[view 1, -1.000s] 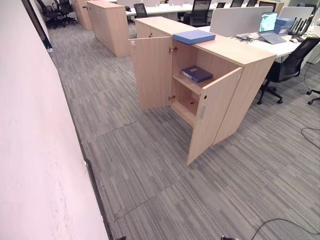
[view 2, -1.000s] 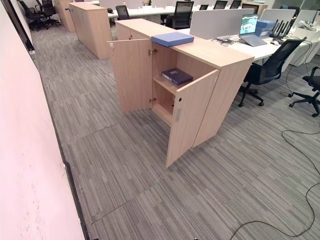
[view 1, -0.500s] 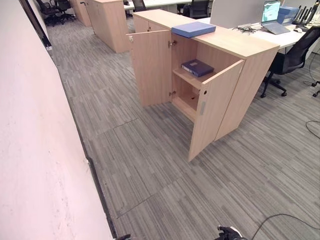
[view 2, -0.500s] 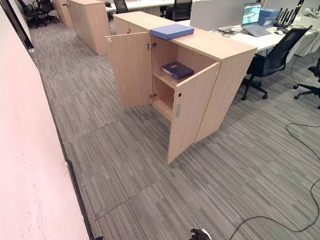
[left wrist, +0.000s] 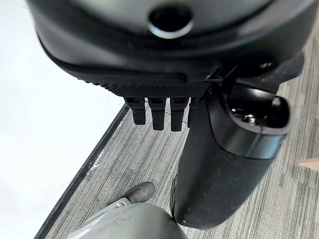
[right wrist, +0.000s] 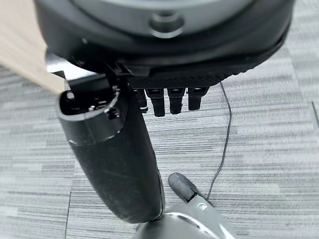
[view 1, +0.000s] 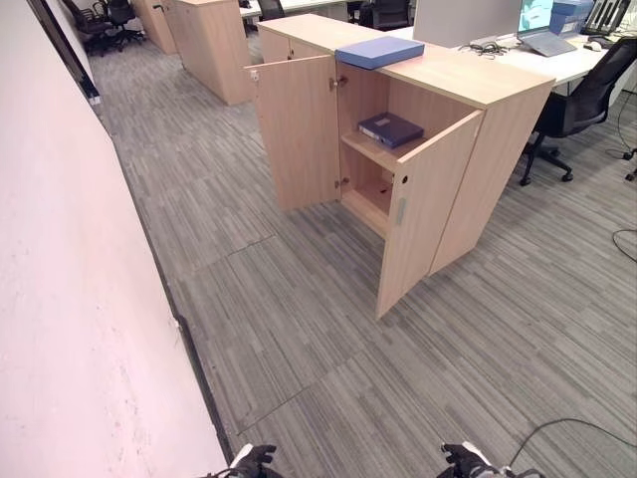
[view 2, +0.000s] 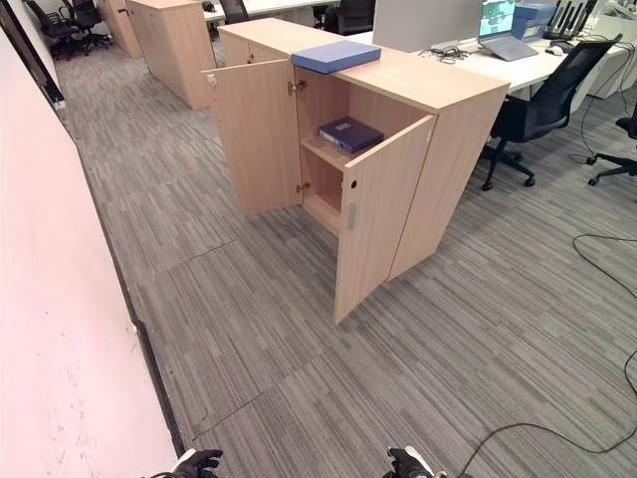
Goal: Put the empty folder in the office cabinet
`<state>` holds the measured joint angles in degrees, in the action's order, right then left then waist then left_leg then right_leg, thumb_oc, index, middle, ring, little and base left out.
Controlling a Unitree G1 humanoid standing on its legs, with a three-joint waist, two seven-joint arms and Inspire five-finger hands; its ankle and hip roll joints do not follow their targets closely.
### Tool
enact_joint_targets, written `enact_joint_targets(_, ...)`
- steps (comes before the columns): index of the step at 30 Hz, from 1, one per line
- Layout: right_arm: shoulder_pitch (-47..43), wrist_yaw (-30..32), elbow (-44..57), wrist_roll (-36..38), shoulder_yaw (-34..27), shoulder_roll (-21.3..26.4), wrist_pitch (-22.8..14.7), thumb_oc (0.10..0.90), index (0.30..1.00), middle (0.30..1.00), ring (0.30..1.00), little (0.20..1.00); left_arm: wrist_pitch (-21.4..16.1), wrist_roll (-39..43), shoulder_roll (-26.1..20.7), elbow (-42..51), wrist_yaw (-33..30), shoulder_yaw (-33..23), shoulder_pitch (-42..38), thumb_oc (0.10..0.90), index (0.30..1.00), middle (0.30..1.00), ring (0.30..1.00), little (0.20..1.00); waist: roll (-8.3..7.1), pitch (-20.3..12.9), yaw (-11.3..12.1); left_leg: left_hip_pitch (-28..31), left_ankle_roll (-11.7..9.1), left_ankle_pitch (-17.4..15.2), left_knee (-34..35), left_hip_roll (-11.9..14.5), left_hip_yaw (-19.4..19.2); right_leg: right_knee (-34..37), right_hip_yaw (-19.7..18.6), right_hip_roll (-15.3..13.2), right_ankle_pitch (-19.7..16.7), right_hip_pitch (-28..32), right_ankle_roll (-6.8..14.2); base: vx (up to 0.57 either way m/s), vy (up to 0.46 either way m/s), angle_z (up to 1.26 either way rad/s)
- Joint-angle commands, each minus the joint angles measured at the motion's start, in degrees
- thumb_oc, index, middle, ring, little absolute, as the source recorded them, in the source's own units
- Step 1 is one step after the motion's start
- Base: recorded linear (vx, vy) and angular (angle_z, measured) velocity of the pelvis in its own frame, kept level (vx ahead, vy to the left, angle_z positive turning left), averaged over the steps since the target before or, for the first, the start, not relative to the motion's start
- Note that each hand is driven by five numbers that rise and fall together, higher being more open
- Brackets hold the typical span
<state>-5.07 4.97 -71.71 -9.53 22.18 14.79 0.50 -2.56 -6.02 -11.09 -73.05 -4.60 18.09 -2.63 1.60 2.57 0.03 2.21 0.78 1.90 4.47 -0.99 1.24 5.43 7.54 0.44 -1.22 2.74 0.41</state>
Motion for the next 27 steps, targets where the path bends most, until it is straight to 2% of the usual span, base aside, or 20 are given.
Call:
enact_joint_targets(1,-0.94,-0.54,-2.55,0.4,2.34,1.01,0.21,0.8,0.9,0.9,0.9,0.9,1.23,-2.65,0.73,-6.62,-0.88,0.09,0.98,0.8,0.9,0.9,0.9,0.9,-2.6,-0.52,-0.81,0.47,-1.09,-3.99,0.53,-2.13,3.37,-0.43,1.48,-0.66,1.22,1.53,5.7,0.0,0.0,0.0)
enact_joint_targets(7,0.05,-3.71,-2.93,3.0,2.86,-0.56,-0.18,0.8,0.9,0.9,0.9,0.9,2.49,-7.04,0.3,-8.53,1.63,1.62,-0.05,0.8,0.9,0.9,0.9,0.9,-3.76,-1.41,-0.74,1.0,-1.12,-4.43,0.53,-1.92,3.08,-0.43,1.11,-0.47,1.59,1.93,5.73,0.03,-0.035,-0.02)
enact_joint_targets(15,1.33,-4.41,-3.8,5.34,1.76,-2.5,-0.12,0.8,0.9,0.9,0.9,0.9,3.76,-7.33,-1.18,-10.36,1.45,-1.26,-0.26,0.8,0.9,0.9,0.9,0.9,-5.27,-2.59,-0.52,1.75,-1.14,-5.17,0.53,-1.7,2.61,-0.43,0.75,-0.32,1.92,2.65,5.9,0.03,-0.035,-0.05)
enact_joint_targets(27,1.55,-4.65,-6.79,4.2,0.62,-2.32,1.57,0.8,0.9,0.9,0.9,0.9,4.0,-6.92,-1.94,-10.53,2.06,-1.23,-0.59,0.8,0.9,0.9,0.9,0.9,-5.42,-2.54,-0.5,1.84,-1.27,-5.34,0.53,-1.81,3.17,-0.43,1.37,-0.18,2.04,2.72,5.79,0.0,0.0,0.0)
